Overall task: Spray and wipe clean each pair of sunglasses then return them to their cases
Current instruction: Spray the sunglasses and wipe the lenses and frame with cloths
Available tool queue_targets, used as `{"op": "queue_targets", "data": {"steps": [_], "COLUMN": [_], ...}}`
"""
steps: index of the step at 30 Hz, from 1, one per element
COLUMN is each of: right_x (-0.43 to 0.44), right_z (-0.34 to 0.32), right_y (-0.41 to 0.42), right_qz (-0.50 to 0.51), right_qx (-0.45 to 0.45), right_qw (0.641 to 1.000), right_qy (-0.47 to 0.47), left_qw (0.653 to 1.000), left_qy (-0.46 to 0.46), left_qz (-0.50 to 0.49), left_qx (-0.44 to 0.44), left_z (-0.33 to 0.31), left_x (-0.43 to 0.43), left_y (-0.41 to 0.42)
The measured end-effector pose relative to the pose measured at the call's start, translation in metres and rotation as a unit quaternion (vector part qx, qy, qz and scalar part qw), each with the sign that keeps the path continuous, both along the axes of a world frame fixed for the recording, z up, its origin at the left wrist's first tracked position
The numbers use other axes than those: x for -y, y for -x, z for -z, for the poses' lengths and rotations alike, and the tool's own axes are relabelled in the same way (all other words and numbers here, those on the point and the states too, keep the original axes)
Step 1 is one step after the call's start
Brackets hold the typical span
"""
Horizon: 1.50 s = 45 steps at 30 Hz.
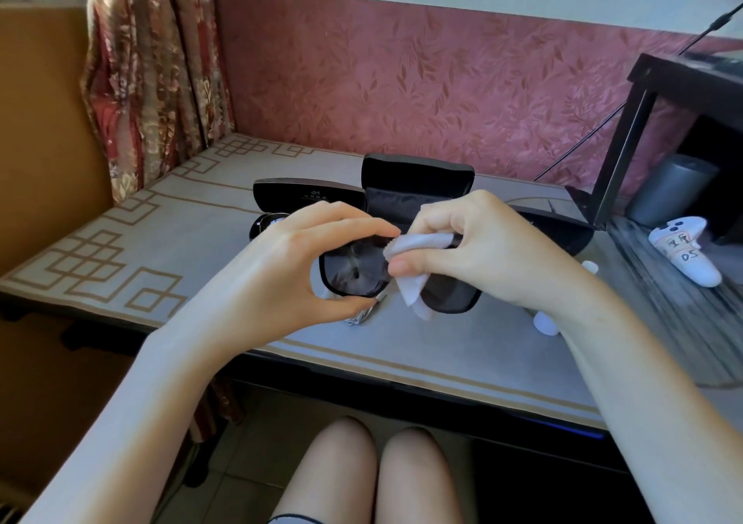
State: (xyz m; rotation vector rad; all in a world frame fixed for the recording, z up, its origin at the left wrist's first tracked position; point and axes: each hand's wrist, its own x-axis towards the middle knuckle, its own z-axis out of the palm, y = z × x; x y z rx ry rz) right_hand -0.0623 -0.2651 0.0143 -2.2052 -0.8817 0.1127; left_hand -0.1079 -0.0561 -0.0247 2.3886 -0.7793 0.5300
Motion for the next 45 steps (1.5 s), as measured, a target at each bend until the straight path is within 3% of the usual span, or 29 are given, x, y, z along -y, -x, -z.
{"op": "queue_targets", "data": {"steps": [10, 16, 21, 24, 30, 32, 34, 37, 45], "right_x": [0.006, 0.014, 0.03, 0.041, 0.039, 0.039, 0.037, 0.035, 0.031], "right_z": [0.012, 0.009, 0.012, 0.026, 0.061, 0.063, 0.055, 0.045, 0.038], "right_y": [-0.012, -0.012, -0.023, -0.028, -0.022, -0.023, -0.017, -0.009, 0.007], "right_qz": [-0.009, 0.046, 0.158, 0.228, 0.229, 0.242, 0.244, 0.197, 0.11], "right_qx": [0.014, 0.047, 0.082, 0.091, -0.03, -0.017, -0.004, -0.049, -0.082], "right_qw": [1.0, 0.998, 0.98, 0.969, 0.962, 0.967, 0.968, 0.958, 0.95], "right_qy": [0.014, -0.015, -0.087, -0.015, 0.147, 0.08, -0.055, -0.201, -0.28], "left_qw": [1.0, 1.0, 0.999, 0.997, 0.996, 0.996, 0.997, 0.997, 0.998], "left_qy": [0.0, -0.007, 0.009, 0.04, 0.047, 0.042, 0.038, 0.031, 0.029], "left_qz": [0.012, 0.003, -0.031, -0.06, -0.075, -0.071, -0.069, -0.066, -0.053], "left_qx": [-0.006, -0.008, -0.002, 0.018, 0.02, 0.02, 0.019, 0.016, 0.024], "left_z": [0.005, 0.004, 0.001, -0.006, -0.009, -0.009, -0.008, -0.005, -0.002], "left_x": [0.002, 0.002, -0.009, -0.018, -0.024, -0.022, -0.021, -0.019, -0.013], "left_y": [-0.001, -0.001, 0.006, 0.01, 0.008, 0.007, 0.006, 0.005, 0.003]}}
